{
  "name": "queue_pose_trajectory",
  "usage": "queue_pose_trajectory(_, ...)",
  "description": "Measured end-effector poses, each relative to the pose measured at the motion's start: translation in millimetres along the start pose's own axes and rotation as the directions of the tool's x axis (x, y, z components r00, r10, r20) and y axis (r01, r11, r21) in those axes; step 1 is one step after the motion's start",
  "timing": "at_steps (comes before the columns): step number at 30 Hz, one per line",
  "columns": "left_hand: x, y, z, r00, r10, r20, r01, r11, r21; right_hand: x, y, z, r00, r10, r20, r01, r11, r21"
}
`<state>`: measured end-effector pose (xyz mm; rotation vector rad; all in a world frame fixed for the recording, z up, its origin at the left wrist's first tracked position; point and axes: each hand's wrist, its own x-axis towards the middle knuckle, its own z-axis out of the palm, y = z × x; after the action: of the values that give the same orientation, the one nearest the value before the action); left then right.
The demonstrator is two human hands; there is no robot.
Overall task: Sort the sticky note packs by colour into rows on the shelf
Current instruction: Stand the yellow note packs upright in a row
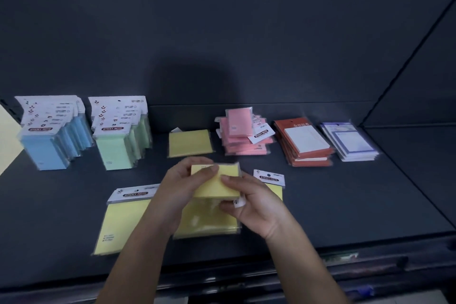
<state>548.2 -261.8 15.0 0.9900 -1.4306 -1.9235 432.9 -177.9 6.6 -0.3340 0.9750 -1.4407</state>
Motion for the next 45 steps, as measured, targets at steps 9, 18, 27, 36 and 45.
queue_pose_trajectory(9,5,-11,19,0.976,0.004,0.219,-0.051,0.977,0.209,-19,-17,-40,0.910,-0.246,-0.334,0.102,0.913,-0.395)
queue_pose_trajectory(18,9,-25,62,0.944,0.007,0.330,-0.111,0.948,0.297,-26,-20,-62,0.678,-0.475,-0.561,0.389,0.880,-0.274)
queue_pose_trajectory(27,22,-55,83,0.958,0.275,0.078,-0.264,0.749,0.607,-9,-15,-79,0.666,-0.600,-0.443,0.299,0.759,-0.578)
queue_pose_trajectory(36,26,-65,90,0.911,0.384,0.147,-0.334,0.482,0.810,-3,-8,-92,0.567,-0.788,-0.241,-0.003,0.290,-0.957)
queue_pose_trajectory(45,30,-70,90,0.917,0.369,0.153,-0.333,0.495,0.802,-20,1,-92,0.620,-0.706,-0.343,0.020,0.450,-0.893)
